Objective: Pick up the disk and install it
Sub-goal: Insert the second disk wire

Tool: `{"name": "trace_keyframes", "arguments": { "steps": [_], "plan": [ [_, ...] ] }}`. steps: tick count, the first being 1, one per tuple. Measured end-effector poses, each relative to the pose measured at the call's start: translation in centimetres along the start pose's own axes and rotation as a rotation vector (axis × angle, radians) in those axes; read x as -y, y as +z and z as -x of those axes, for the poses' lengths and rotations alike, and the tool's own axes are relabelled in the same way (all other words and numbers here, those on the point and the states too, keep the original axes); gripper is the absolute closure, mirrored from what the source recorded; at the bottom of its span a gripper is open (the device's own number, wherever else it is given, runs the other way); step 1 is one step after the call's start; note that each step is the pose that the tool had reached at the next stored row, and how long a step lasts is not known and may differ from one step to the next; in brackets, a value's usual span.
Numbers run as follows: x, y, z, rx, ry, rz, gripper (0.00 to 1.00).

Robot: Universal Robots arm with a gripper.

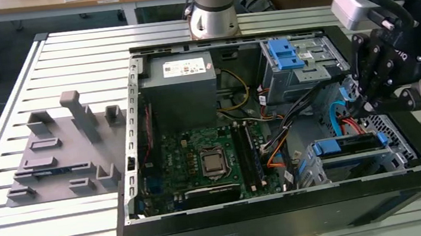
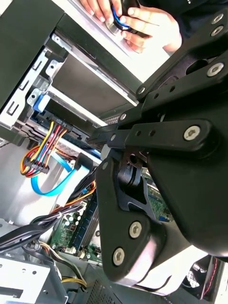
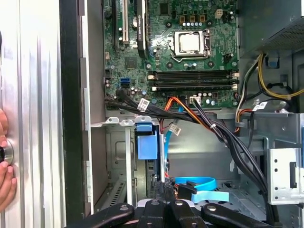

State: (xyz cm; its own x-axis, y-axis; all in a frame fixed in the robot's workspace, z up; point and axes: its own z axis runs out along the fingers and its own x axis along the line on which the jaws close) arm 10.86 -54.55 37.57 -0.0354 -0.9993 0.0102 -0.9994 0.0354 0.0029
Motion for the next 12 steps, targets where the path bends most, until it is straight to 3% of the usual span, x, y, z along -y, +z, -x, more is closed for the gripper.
{"name": "trace_keyframes", "arguments": {
  "steps": [12],
  "plan": [
    [-0.03,-0.54,0.84,0.0,0.0,0.0,0.89]
  ]
}}
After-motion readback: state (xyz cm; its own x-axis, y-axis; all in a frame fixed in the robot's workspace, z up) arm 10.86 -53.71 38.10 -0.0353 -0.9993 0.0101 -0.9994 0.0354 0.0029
